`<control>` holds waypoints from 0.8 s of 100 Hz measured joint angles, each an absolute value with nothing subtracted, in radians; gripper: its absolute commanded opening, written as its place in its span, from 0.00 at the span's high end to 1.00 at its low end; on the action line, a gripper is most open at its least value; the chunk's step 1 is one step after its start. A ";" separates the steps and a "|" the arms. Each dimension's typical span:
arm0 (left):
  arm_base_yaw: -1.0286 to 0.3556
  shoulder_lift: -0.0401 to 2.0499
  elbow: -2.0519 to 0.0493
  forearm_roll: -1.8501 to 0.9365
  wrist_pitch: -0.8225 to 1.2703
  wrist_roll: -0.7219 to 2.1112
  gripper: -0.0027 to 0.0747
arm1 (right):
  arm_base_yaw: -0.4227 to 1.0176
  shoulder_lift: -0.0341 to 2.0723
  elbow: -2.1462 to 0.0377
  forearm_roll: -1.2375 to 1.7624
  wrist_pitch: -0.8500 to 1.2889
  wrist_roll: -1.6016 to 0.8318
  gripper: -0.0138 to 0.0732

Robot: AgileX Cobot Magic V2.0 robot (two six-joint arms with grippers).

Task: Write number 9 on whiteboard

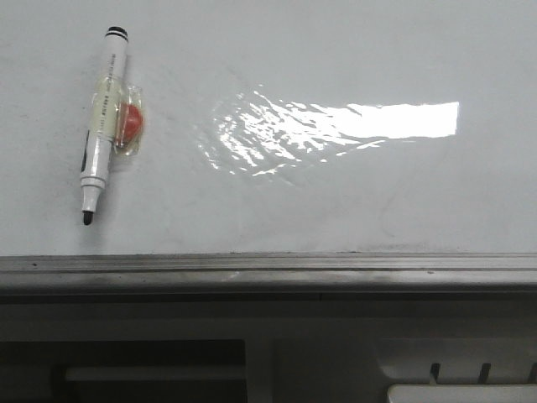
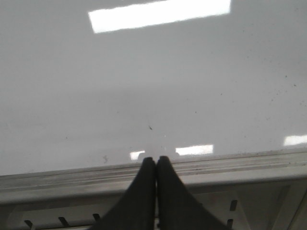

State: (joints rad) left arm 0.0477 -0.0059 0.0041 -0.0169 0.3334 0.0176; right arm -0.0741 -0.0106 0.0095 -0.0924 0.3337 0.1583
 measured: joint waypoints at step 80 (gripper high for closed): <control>0.048 -0.006 0.004 0.091 0.321 0.018 0.99 | -0.074 -0.011 0.009 -0.092 0.334 0.158 0.92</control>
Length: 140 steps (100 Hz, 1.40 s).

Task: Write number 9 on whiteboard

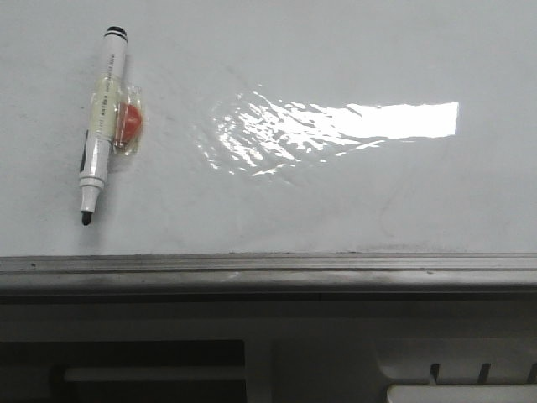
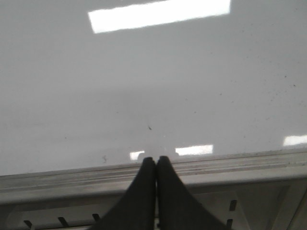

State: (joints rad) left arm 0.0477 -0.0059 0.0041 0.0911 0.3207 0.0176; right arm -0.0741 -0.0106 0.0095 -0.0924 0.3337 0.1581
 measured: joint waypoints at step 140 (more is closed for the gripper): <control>0.048 -0.006 0.004 -0.054 0.063 0.018 0.99 | -0.074 -0.011 0.009 -0.017 0.119 0.211 0.92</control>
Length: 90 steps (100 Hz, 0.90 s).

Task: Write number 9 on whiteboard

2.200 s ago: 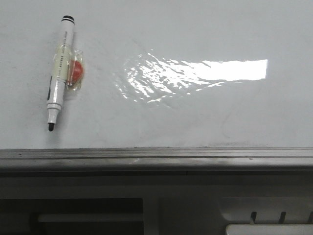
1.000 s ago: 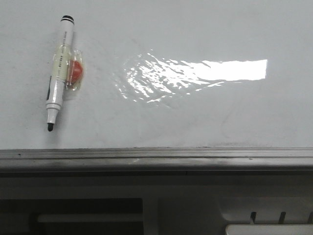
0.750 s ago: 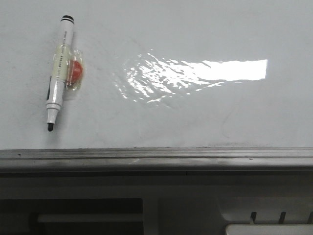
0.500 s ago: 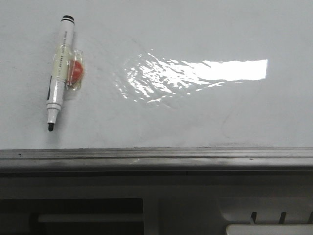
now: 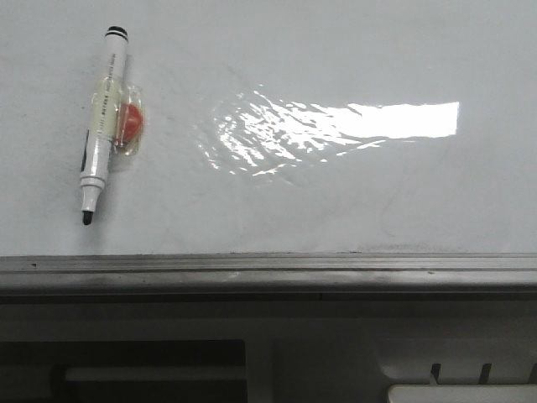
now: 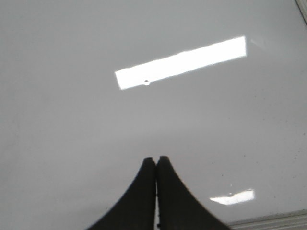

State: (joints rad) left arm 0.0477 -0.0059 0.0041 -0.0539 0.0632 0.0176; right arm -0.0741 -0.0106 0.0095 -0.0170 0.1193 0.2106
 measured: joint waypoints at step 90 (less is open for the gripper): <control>-0.038 0.164 -0.180 -0.100 0.240 0.034 0.59 | -0.074 0.351 -0.262 -0.078 0.414 0.204 0.92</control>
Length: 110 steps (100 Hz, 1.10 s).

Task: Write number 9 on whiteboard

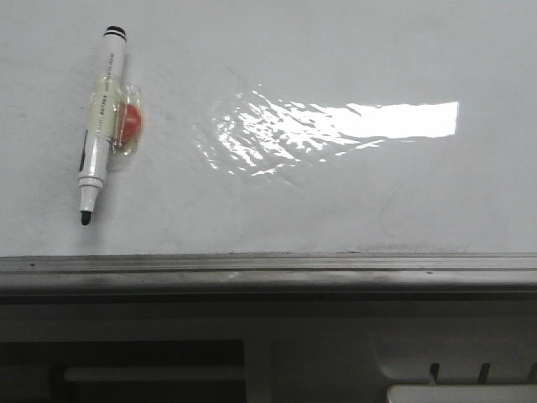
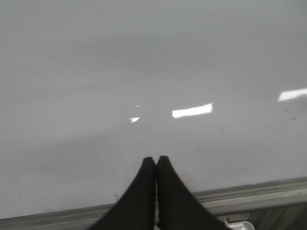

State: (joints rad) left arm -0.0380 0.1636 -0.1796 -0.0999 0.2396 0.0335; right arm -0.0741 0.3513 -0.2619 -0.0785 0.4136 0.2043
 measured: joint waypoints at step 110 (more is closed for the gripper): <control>-0.791 0.835 -0.176 -0.217 -0.398 0.043 0.49 | -0.063 0.351 -0.262 -0.072 0.414 0.202 0.92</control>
State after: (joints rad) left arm -0.7907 0.8353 -0.1763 -0.2165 -0.3985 0.0427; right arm -0.0635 0.3513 -0.2619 -0.0719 0.4136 0.2024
